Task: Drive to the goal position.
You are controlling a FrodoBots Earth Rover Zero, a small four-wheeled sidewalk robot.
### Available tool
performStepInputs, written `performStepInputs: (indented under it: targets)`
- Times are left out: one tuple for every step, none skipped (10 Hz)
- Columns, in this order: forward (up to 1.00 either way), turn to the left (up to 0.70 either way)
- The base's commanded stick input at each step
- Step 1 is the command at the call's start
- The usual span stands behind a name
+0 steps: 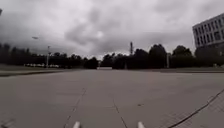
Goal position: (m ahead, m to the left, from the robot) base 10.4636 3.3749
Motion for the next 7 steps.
performStepInputs:
  targets:
    - [1.0, 0.0]
    - [1.0, 0.0]
    - [1.0, 0.0]
    - [1.0, 0.0]
    - [1.0, 0.0]
    - [1.0, 0.0]
    - [1.0, 0.0]
